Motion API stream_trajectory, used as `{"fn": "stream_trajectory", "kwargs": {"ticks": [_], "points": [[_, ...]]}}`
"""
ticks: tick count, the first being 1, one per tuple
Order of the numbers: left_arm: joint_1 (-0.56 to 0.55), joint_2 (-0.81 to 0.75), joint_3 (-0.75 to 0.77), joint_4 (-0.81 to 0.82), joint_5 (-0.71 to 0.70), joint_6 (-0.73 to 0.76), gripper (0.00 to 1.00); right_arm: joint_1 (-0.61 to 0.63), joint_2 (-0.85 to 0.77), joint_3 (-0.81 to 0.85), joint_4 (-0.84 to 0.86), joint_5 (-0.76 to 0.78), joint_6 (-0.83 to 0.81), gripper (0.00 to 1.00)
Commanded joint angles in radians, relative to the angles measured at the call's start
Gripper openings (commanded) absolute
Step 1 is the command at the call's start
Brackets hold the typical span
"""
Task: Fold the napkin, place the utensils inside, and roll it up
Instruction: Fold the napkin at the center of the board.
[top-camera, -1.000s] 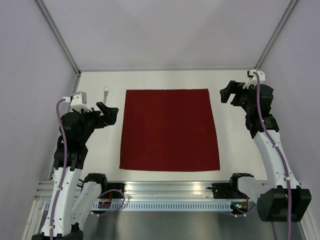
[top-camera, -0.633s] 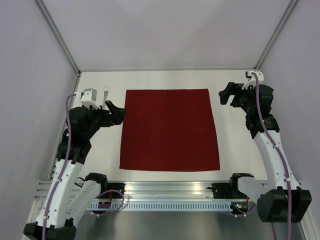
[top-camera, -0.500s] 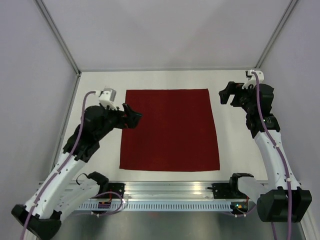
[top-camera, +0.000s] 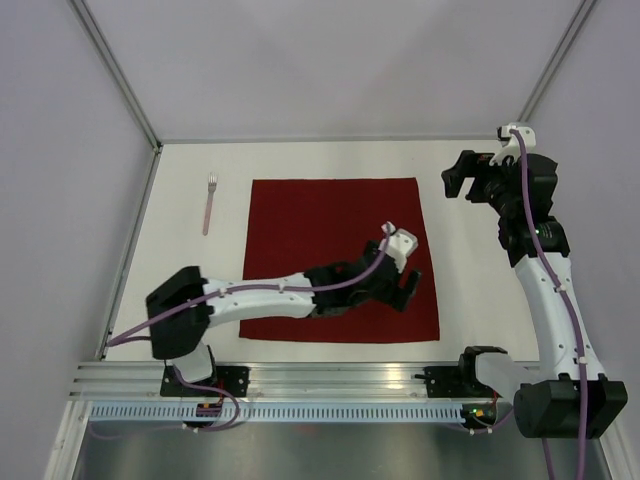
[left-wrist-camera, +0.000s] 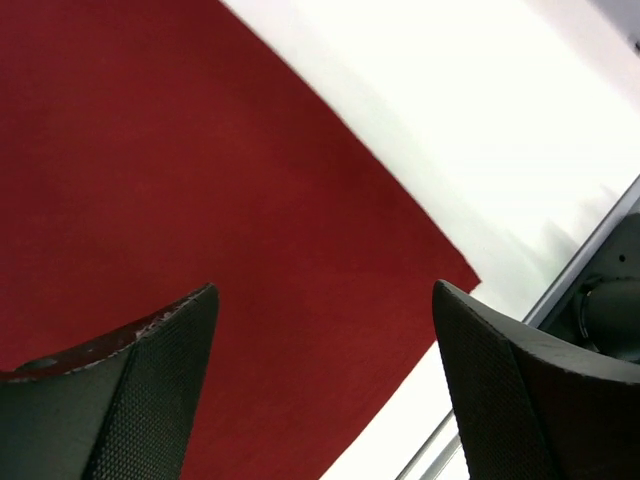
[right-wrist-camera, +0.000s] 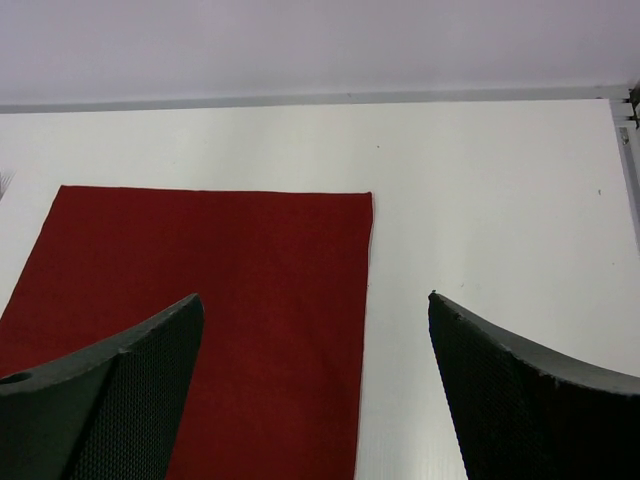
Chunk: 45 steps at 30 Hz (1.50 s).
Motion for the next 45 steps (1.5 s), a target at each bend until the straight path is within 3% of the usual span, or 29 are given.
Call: {"fn": "stream_trajectory", "kwargs": {"ticks": [1,9,14,18,34,38,45], "points": [[-0.085,0.141,0.134,0.087,-0.083,0.048,0.89,-0.005,0.006,0.001,-0.004,0.035,0.002,0.98],[-0.211,0.405,0.25,0.109,-0.076,-0.003,0.74,-0.016,0.019,-0.045,0.022,0.048,-0.02,0.98],[-0.26,0.509,0.316,0.11,-0.064,-0.006,0.69,-0.015,0.023,-0.048,0.025,0.06,-0.029,0.98],[-0.271,0.549,0.342,0.104,-0.053,-0.006,0.63,-0.015,0.02,-0.054,0.028,0.057,-0.034,0.98],[-0.283,0.658,0.41,0.063,-0.083,0.005,0.54,-0.015,0.014,-0.062,0.03,0.048,-0.04,0.98],[-0.283,0.669,0.404,0.06,-0.089,-0.009,0.47,-0.015,0.012,-0.062,0.03,0.045,-0.04,0.98],[-0.283,0.683,0.395,0.06,-0.089,-0.027,0.24,-0.015,0.011,-0.064,0.031,0.043,-0.041,0.98]]}}
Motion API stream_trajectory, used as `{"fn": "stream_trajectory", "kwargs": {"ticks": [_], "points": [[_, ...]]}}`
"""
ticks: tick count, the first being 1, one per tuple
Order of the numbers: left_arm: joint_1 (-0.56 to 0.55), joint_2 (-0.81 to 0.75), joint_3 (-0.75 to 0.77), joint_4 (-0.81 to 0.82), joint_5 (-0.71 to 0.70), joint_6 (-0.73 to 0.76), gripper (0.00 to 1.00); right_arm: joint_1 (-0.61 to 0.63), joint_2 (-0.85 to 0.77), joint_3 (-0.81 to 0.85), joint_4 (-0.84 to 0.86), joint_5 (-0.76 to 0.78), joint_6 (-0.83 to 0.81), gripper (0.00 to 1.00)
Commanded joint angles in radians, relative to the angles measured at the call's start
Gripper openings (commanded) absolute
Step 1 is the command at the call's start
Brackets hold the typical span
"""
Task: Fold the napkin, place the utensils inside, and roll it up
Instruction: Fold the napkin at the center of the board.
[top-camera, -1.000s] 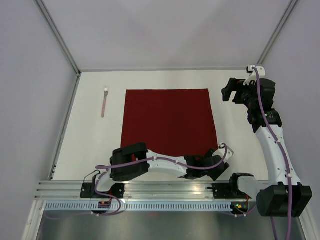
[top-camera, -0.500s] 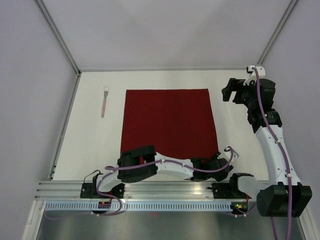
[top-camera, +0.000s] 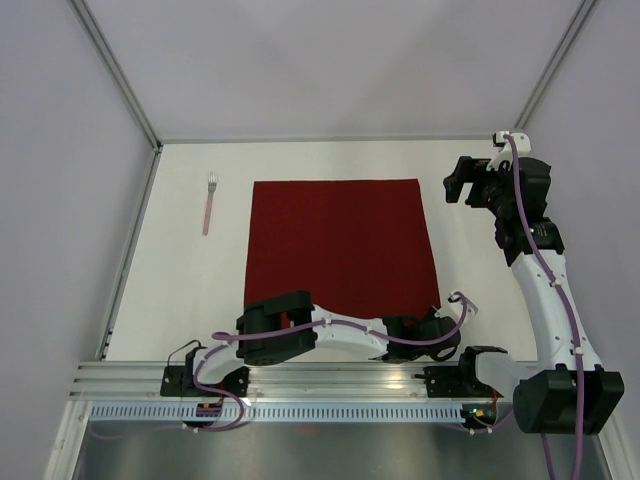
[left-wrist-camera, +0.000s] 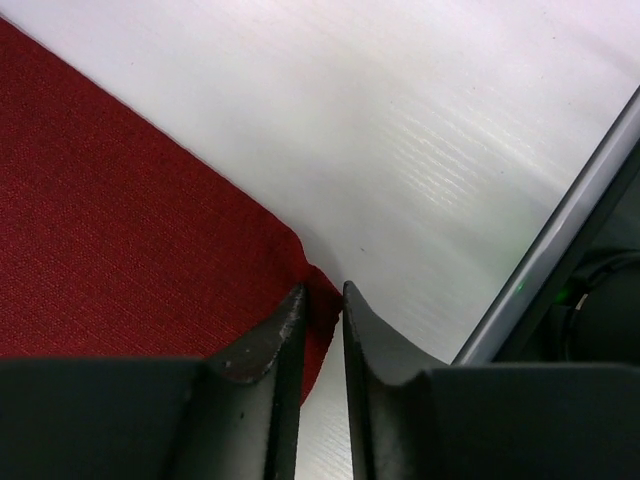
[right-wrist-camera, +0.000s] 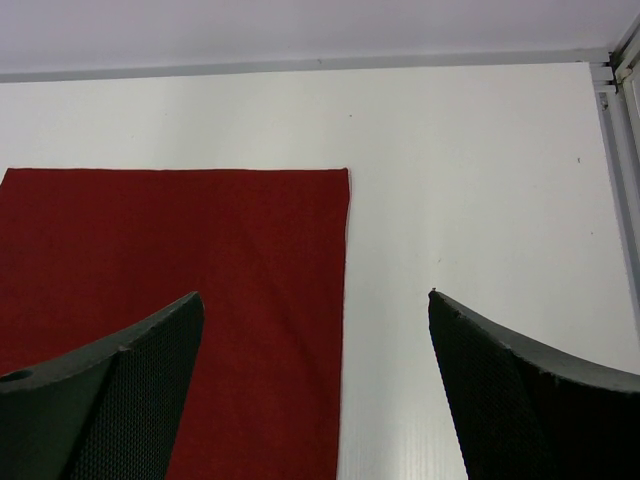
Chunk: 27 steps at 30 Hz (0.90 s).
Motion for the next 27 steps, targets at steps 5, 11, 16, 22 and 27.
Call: {"fn": "stream_trajectory", "kwargs": {"ticks": [5,11,16,22,27], "points": [[-0.007,0.042,0.006,-0.012,-0.003,-0.029,0.07,-0.002,-0.01,-0.008,0.015,0.006,-0.007,0.98],[-0.006,-0.01,-0.002,-0.011,-0.001,-0.023,0.02,-0.002,-0.01,-0.008,0.015,0.009,-0.005,0.98],[-0.003,-0.074,-0.007,-0.002,0.044,-0.026,0.02,-0.002,-0.012,-0.006,0.015,0.009,-0.007,0.98],[0.02,-0.119,-0.007,0.021,0.13,-0.056,0.02,-0.002,-0.012,-0.006,0.018,0.01,-0.01,0.98],[0.054,-0.166,-0.045,0.04,0.172,-0.099,0.02,-0.002,-0.014,-0.008,0.018,0.01,-0.013,0.98]]}}
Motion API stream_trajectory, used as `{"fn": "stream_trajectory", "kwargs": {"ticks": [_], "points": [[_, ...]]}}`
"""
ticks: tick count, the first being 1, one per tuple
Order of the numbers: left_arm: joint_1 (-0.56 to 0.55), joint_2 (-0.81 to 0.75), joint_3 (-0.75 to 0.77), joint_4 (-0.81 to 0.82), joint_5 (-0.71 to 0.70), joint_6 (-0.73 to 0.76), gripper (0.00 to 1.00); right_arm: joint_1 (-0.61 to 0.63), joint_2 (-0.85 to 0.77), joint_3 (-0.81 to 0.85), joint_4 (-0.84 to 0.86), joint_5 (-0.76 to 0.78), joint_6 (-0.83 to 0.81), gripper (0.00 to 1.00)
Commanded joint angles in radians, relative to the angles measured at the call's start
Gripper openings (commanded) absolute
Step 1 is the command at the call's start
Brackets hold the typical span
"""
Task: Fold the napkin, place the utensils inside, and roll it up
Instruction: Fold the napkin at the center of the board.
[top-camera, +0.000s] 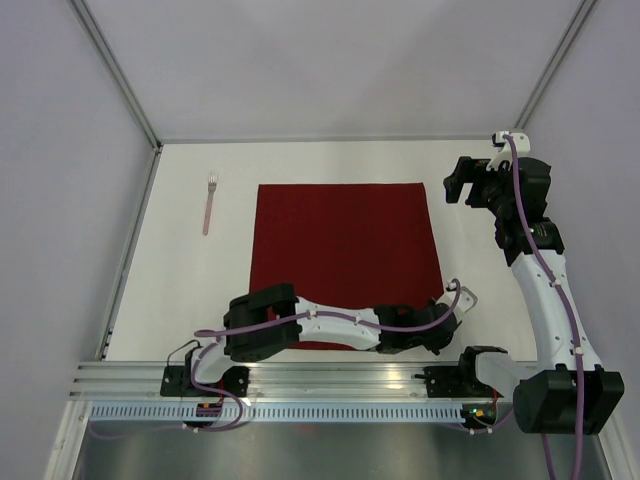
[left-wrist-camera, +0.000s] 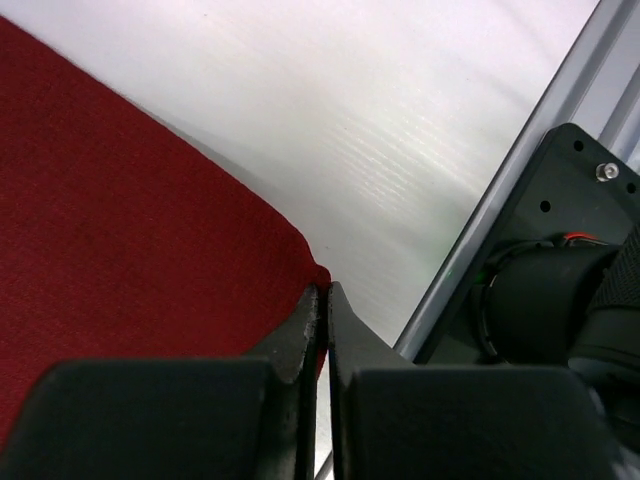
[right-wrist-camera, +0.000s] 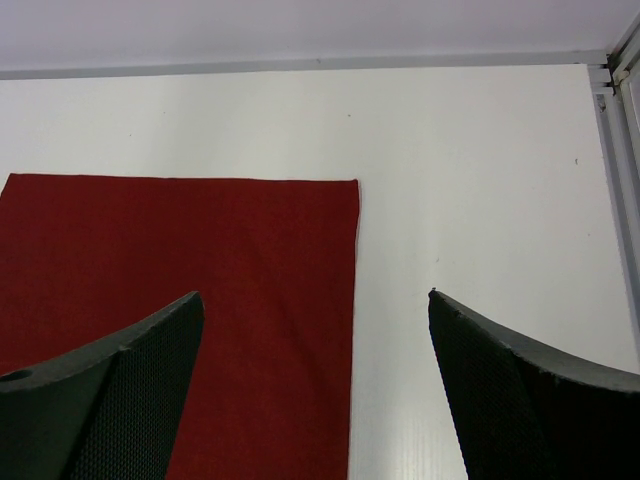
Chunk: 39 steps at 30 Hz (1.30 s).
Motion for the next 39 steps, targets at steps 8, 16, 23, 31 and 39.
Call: {"fn": "stream_trajectory", "kwargs": {"ticks": [8,16,23,31,39], "points": [[0.166,-0.207,-0.2,0.099,0.1,-0.142,0.02,-0.002,-0.01,-0.008,0.016,0.01,-0.004,0.98],[0.418,-0.343,-0.366,0.142,0.177,-0.199,0.02,-0.002,-0.003,-0.008,0.019,0.006,-0.003,0.98],[0.582,-0.406,-0.393,0.078,0.174,-0.178,0.02,-0.002,0.005,-0.008,0.018,-0.002,-0.003,0.98],[0.759,-0.452,-0.393,0.03,0.185,-0.156,0.02,-0.002,0.014,-0.011,0.018,-0.019,0.002,0.98],[0.91,-0.455,-0.375,0.013,0.24,-0.155,0.02,-0.001,0.02,-0.011,0.015,-0.026,0.002,0.98]]}}
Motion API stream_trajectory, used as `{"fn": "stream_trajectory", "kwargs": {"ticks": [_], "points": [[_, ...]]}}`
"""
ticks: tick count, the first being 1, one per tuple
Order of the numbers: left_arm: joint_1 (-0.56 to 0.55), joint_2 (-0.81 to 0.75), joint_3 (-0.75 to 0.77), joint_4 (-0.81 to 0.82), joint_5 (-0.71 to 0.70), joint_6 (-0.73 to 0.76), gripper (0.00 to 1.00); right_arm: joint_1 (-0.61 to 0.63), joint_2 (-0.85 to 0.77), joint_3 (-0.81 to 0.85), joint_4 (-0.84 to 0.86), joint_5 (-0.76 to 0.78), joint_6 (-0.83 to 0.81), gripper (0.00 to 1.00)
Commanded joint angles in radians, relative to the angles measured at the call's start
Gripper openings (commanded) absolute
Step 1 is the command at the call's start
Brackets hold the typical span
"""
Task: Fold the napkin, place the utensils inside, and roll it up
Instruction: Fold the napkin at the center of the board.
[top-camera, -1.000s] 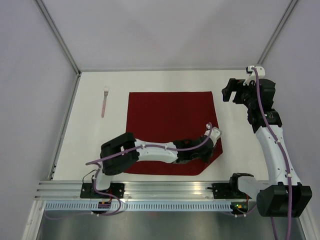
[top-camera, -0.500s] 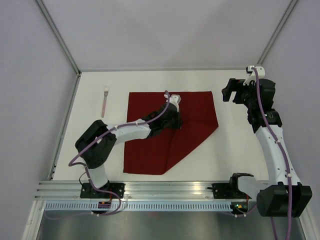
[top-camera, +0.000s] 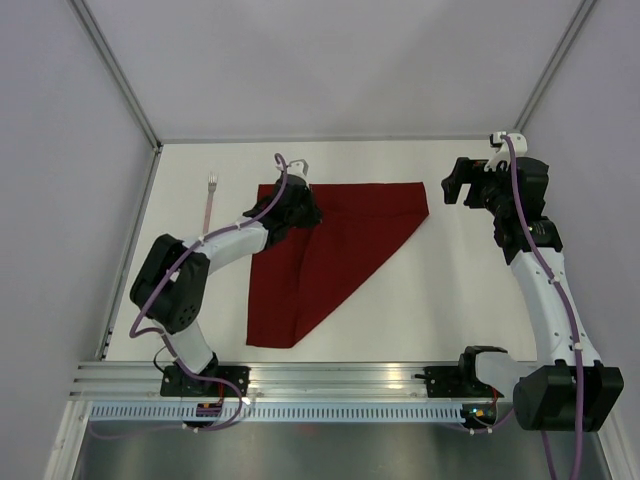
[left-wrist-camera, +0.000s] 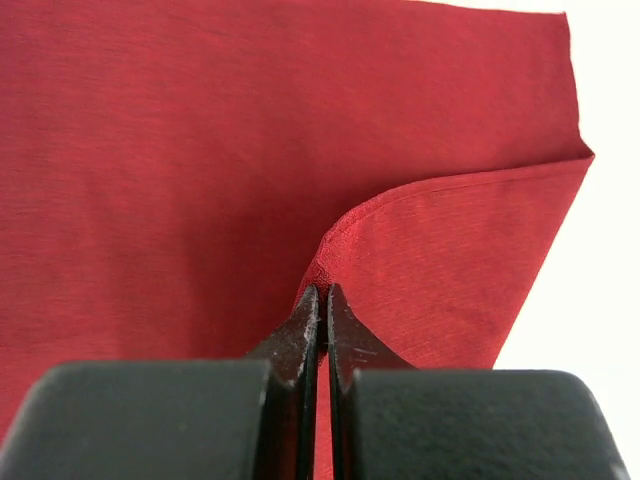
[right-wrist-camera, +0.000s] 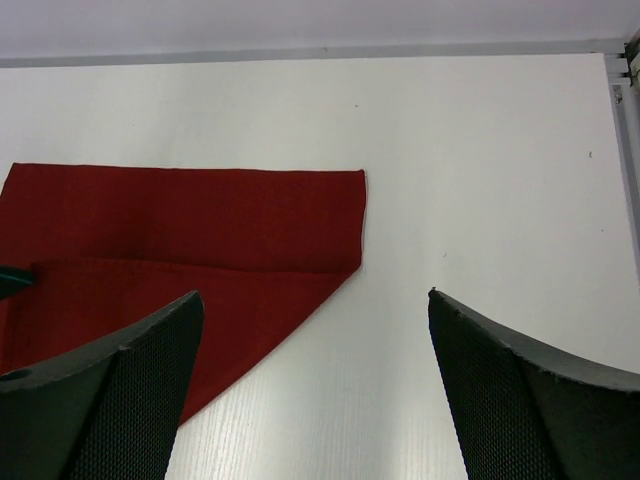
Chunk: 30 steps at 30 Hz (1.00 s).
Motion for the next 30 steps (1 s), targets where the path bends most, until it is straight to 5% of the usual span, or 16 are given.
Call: {"fn": "stream_trajectory", "kwargs": {"ticks": [1,30], "points": [[0.057,-0.037,0.025,-0.014,0.052,-0.01,0.02,-0.001,0.006,-0.007,0.015,-0.007,0.002,0.98],[0.283,0.099,0.294,-0.154,0.194,0.018,0.02,-0.002,0.015,-0.007,0.016,0.004,-0.004,0.98]]}}
